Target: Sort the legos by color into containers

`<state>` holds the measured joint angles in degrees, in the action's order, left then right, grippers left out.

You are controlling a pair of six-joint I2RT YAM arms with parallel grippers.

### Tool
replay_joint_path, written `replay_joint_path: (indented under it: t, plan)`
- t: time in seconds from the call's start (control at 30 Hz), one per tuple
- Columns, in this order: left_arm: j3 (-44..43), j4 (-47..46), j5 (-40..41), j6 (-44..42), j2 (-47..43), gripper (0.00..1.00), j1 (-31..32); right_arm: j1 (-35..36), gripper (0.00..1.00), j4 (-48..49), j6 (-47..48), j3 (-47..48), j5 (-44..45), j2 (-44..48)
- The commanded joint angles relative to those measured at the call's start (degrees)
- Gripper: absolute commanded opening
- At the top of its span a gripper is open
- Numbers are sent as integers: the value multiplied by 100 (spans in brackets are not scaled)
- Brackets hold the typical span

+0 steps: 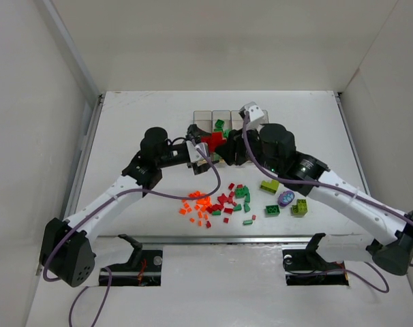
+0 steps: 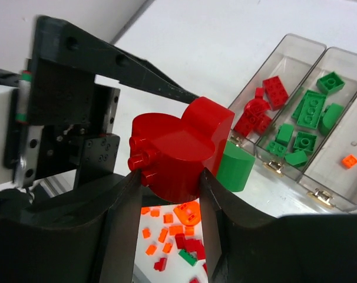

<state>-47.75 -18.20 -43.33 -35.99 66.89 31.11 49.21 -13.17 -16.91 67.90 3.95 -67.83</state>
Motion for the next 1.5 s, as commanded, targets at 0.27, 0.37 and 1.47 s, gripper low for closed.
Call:
replay_joint_path:
  t: [0.27, 0.37, 1.47]
  plan:
    - [-314, 71, -79, -857, -229, 57, 26, 36, 0, 16, 56, 382, -245, -362]
    - [-314, 132, -79, -857, -229, 47, 26, 36, 0, 16, 4, 382, -298, -414]
    - [-367, 1054, 202, -1789, -396, 91, 79, 36, 0, -317, -330, 329, 377, -416]
